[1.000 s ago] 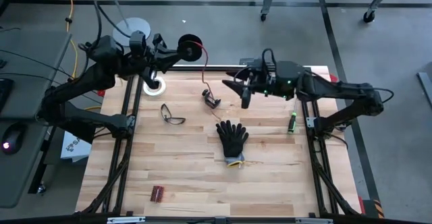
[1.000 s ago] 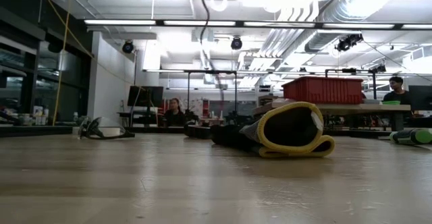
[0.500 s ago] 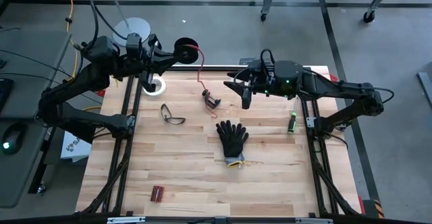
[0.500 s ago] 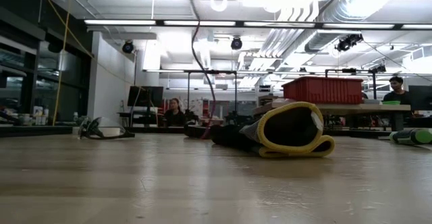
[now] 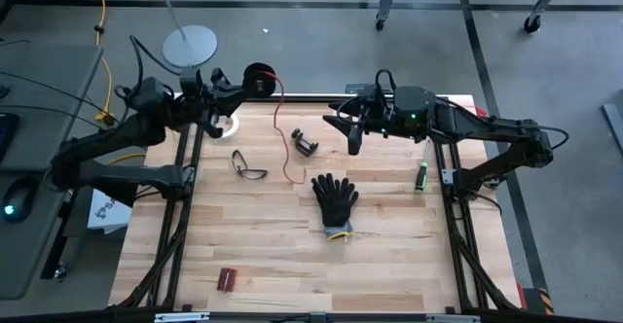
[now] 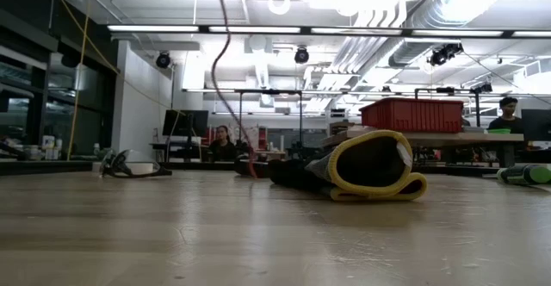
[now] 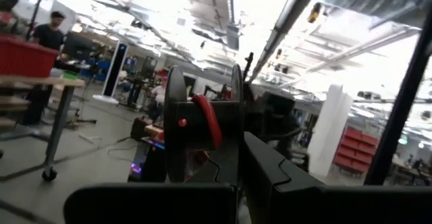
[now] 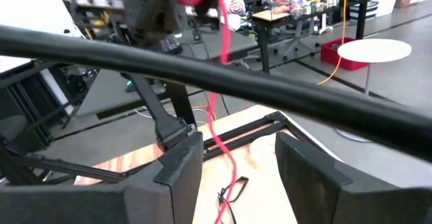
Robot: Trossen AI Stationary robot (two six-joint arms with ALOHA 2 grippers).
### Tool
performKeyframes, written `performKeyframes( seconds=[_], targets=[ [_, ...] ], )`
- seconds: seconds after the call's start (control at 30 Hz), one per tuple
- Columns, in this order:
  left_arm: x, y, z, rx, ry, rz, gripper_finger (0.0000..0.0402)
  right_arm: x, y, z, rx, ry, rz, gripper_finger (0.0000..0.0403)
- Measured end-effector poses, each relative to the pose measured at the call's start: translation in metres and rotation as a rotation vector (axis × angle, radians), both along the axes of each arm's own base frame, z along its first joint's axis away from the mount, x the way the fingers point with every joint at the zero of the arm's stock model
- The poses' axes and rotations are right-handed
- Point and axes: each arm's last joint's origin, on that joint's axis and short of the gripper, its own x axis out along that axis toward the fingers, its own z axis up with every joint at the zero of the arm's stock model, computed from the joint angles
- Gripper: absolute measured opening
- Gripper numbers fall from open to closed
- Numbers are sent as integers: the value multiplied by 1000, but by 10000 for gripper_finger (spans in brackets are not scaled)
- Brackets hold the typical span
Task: Coil cords
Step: Coil the orange wire onto the spool
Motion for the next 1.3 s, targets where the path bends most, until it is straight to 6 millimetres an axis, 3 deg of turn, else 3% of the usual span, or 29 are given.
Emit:
performKeyframes(
  seconds=[0.7,1.1,1.3],
  targets=[
    [-4,8,-3,-24,6,-14,0,-1,-4,-2,-10,23,-44,179],
    [25,22,-9,-83,-42,-105,0,-1,-16,-10,-15,100,-104,179],
    [32,27,-8,-109,-109,-78,0,-2,-35,-12,-59,119,-13,179]
  ],
)
